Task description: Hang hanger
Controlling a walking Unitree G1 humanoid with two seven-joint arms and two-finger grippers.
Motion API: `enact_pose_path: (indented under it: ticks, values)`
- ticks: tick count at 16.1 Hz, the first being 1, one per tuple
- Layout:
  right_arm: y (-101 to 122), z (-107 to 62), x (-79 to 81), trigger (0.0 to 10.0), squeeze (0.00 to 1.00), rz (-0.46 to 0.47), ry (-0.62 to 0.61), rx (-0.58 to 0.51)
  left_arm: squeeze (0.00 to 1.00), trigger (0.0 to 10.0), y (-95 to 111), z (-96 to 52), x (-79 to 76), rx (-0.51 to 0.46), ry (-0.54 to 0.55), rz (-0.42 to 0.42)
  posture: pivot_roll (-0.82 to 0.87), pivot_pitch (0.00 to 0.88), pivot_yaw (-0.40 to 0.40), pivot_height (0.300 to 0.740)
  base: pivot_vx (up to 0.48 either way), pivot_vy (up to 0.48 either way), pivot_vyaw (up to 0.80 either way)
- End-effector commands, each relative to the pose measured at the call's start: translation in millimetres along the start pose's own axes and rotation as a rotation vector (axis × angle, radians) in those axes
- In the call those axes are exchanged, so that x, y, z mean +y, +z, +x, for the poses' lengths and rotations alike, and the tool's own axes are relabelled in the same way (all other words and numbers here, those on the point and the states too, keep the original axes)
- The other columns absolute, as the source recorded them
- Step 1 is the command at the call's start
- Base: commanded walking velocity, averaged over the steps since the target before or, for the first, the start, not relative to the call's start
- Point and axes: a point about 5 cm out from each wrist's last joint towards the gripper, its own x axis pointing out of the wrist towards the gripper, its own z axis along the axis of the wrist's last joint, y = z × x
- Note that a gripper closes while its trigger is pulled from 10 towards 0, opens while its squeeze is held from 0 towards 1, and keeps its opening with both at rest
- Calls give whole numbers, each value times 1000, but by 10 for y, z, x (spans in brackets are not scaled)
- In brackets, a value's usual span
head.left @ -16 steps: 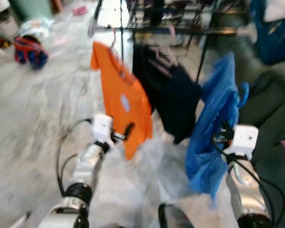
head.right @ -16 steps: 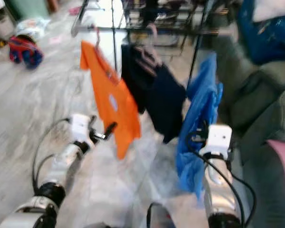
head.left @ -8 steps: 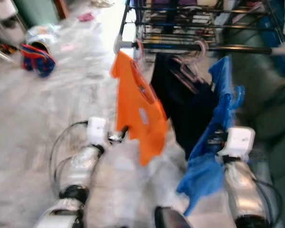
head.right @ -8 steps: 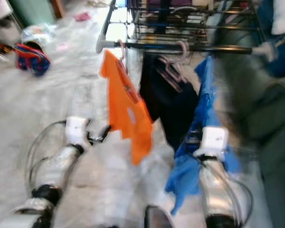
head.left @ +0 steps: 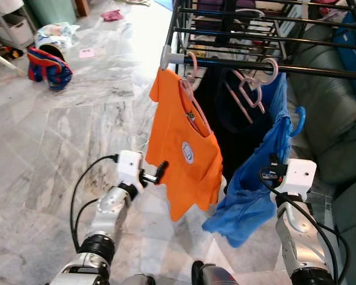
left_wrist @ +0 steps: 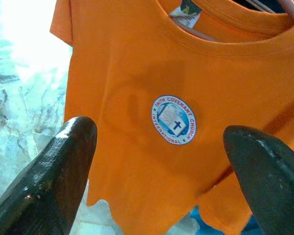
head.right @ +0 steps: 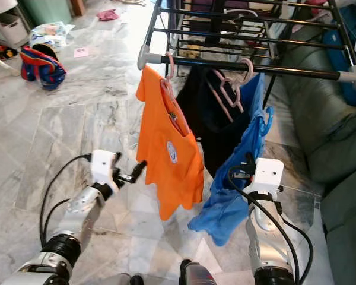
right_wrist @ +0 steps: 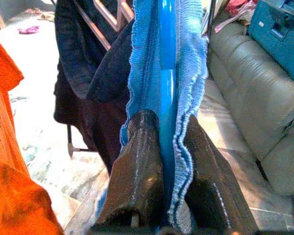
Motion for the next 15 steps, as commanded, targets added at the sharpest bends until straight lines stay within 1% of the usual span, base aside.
enact_pose_path:
  ticks: [1, 2, 4, 5, 7, 8, 9, 10, 12, 13, 15]
  values:
    - [112, -2, -99, 10000, 0, -1, -49, -57, 0, 10000, -15, -10, -12, 11, -11, 18, -133, 191, 2, 740, 0, 0, 0]
    - [139, -5, -176, 10000, 0, -7, -83, -69, 0, 10000, -10, -8, -22, 9, -20, 27, -136, 194, 4, 740, 0, 0, 0]
    - [154, -11, -281, 10000, 0, -9, -114, -67, 0, 10000, -18, -12, -38, 17, -40, 34, -142, 201, 9, 740, 0, 0, 0]
    - [140, -21, -334, 10000, 0, -11, -119, -50, 0, 10000, -21, -23, -47, 19, -58, 47, -147, 213, 15, 740, 0, 0, 0]
    - [86, -23, -427, 10000, 0, -7, -119, 3, 0, 10000, -26, -29, -89, 14, -87, 41, -152, 228, 23, 740, 0, 0, 0]
    - [75, -11, -445, 10000, 0, -12, -105, 25, 0, 10000, -24, -37, -108, 9, -105, 45, -154, 238, 27, 740, 0, 0, 0]
    - [81, -8, -448, 10000, 0, -11, -104, 23, 0, 10000, -23, -39, -113, 7, -111, 44, -154, 238, 27, 740, 0, 0, 0]
    - [97, 29, -501, 10000, 0, -12, -86, 40, 0, 10000, -12, -42, -157, -3, -138, 37, -151, 251, 32, 740, 0, 0, 0]
    - [163, 56, -538, 10000, 0, 2, -81, 16, 0, 10000, 3, -40, -186, -9, -153, 31, -149, 253, 31, 740, 0, 0, 0]
    - [187, 64, -549, 10000, 0, -8, -82, 10, 0, 10000, 3, -34, -200, -5, -153, 40, -144, 251, 27, 740, 0, 0, -600]
    - [167, 51, -546, 10000, 0, -9, -81, 15, 0, 10000, -21, -40, -213, 2, -143, 41, -143, 251, 26, 740, 0, 0, -594]
